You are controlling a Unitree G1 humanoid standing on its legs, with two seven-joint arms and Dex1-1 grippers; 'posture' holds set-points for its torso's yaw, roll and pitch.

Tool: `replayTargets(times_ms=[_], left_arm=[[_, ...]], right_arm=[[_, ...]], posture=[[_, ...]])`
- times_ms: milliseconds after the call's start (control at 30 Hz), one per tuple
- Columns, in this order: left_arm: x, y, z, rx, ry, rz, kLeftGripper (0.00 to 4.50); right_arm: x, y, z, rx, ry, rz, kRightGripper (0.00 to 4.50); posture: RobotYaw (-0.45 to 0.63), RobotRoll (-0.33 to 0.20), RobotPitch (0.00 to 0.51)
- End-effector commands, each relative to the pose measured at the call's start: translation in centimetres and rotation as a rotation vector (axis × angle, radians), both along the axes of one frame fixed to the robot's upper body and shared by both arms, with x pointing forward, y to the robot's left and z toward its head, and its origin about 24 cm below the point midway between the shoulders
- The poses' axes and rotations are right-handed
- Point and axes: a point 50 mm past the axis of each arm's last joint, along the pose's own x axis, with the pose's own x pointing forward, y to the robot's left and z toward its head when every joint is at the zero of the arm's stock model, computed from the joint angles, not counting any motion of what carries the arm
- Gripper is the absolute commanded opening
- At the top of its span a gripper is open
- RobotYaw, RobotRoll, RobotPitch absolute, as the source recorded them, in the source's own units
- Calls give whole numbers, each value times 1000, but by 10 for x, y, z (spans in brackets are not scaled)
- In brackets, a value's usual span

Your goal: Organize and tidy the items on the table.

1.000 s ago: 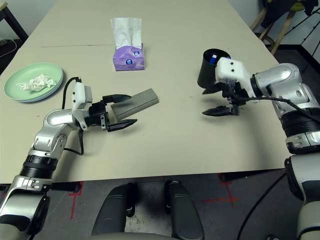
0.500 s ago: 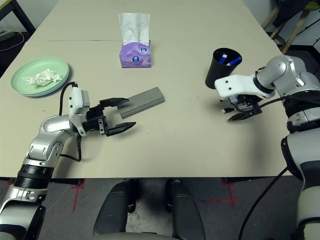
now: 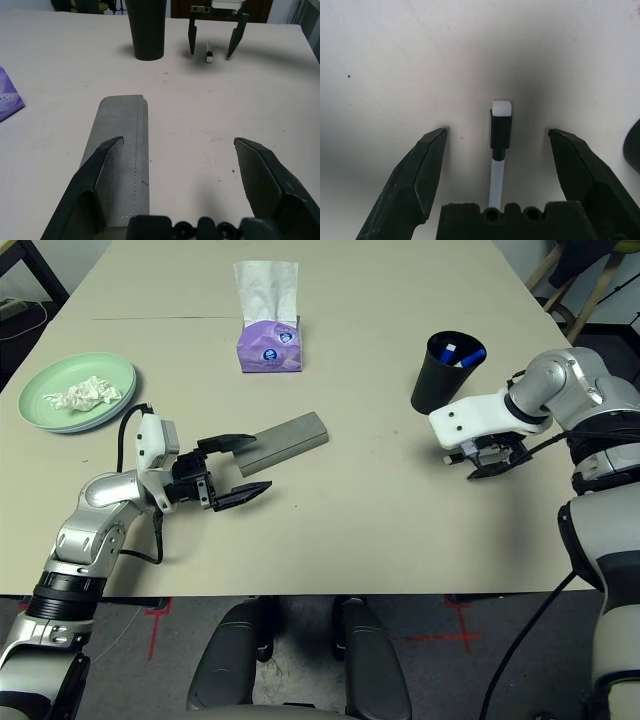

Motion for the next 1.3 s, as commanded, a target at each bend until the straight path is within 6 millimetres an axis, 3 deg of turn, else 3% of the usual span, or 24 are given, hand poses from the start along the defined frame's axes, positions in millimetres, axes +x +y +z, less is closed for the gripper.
replayTargets(times_ms=[33,67,167,467,767,1000,1167,1300], left_arm=[[-4,-3,0,0,1,-21,4500],[-4,-3,0,0,0,-20,4500],[-5,-3,0,0,0,-20,4500],[-2,-2,2,10,-13,-27,4500],[0,-6,6,28,-38,-86,4500],[17,-4,24,-3,-64,-56,4500],[25,2,21,5,-35,-14,4500],[30,0,19,-20,-35,16,4500]], right_arm=[[-2,-3,-7,-11,12,-2,4460],[-1,-3,-7,-19,-2,2,4460],[0,0,-8,-10,1,12,3890],[0,1,-9,10,-2,22,431],[0,3,6,142,0,-18,423],[-2,18,27,449,43,-94,423],[-15,29,40,691,87,-133,423],[-21,36,61,999,47,-206,423]], posture=[[174,0,251],[174,0,251],[176,0,250],[170,0,226],[141,0,198],[118,0,170],[82,0,160],[54,0,155]])
